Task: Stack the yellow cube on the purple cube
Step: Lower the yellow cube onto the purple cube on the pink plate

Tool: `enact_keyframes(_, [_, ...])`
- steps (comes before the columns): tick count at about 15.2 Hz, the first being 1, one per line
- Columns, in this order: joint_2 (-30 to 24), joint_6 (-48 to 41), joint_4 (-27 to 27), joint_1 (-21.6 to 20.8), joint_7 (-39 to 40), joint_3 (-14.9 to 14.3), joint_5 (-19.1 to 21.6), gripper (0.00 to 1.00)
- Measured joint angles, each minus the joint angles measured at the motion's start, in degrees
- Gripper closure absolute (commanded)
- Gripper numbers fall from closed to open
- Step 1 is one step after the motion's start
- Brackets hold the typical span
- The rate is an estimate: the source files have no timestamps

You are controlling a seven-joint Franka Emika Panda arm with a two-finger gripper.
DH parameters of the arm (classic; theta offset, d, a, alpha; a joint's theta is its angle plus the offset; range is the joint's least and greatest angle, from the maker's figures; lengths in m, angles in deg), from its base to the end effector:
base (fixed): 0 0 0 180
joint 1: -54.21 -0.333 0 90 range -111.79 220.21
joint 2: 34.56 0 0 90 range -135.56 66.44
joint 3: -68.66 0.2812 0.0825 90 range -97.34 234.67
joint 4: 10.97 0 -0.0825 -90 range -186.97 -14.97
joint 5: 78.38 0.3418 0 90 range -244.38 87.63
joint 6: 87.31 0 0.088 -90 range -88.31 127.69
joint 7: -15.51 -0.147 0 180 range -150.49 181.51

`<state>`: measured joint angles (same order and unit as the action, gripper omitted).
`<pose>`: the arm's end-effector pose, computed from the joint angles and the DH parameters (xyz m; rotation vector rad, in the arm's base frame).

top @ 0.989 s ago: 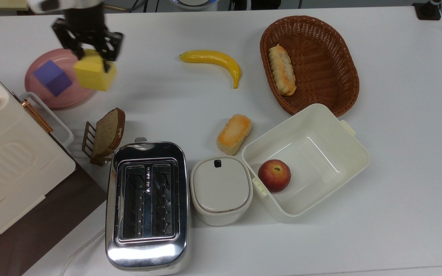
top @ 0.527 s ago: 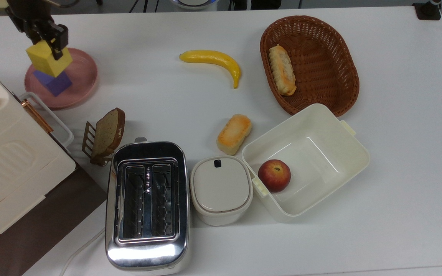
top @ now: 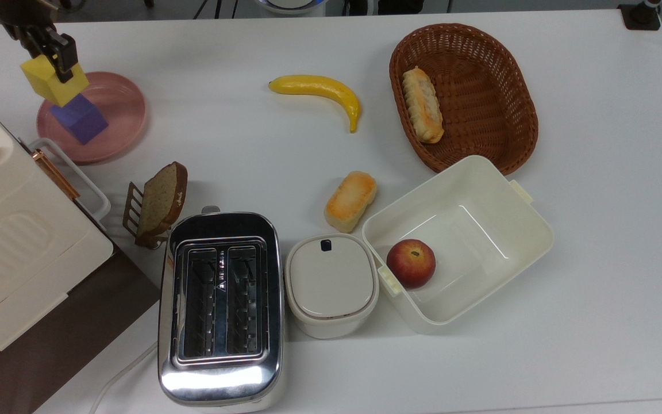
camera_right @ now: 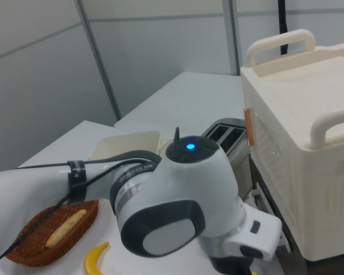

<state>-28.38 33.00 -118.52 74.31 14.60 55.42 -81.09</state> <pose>0.4692 -0.3103 0.4075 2.9172 -0.8603 0.1434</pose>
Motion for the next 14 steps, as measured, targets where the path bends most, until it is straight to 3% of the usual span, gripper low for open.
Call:
enact_keyframes(4, [1.8,0.0,-0.4,0.0,0.0,-1.5,0.0,0.73])
enact_keyframes(14, [4.7,1.5,-0.4,0.0,0.0,-1.6,0.0,0.73])
